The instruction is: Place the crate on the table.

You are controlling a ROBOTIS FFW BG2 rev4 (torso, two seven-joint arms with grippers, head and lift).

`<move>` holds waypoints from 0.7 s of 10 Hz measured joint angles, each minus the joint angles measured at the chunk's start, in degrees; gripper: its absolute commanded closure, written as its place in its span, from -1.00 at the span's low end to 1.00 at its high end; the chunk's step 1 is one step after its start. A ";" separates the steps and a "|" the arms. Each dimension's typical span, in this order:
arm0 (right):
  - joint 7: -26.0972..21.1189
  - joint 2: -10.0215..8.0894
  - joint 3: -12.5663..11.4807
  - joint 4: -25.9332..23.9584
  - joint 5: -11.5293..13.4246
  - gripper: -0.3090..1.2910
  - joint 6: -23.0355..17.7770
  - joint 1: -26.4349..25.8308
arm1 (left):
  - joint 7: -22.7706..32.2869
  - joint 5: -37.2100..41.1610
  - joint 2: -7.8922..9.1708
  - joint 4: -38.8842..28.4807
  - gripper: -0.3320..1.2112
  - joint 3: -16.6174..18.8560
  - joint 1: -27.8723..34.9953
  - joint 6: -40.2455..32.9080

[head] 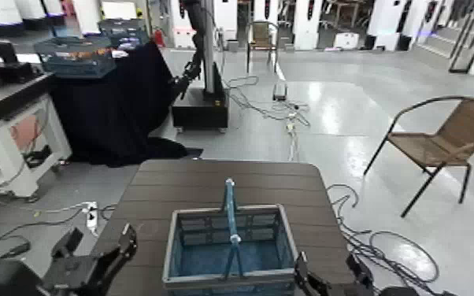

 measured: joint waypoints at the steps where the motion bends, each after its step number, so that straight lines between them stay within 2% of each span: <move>1: 0.01 0.03 -0.06 -0.05 0.05 -0.42 0.01 0.09 | 2.84 -1.35 0.18 -0.93 -0.44 -1.72 1.94 -0.65; 3: 0.02 0.09 -0.20 -0.08 0.05 -0.42 0.01 0.15 | 5.03 -3.34 0.35 -2.44 -0.44 -3.95 4.71 -0.84; 7: 0.12 0.05 -0.22 -0.06 -0.05 -0.42 0.49 0.15 | 5.07 -5.40 1.04 -2.86 -0.44 -4.82 5.35 -0.14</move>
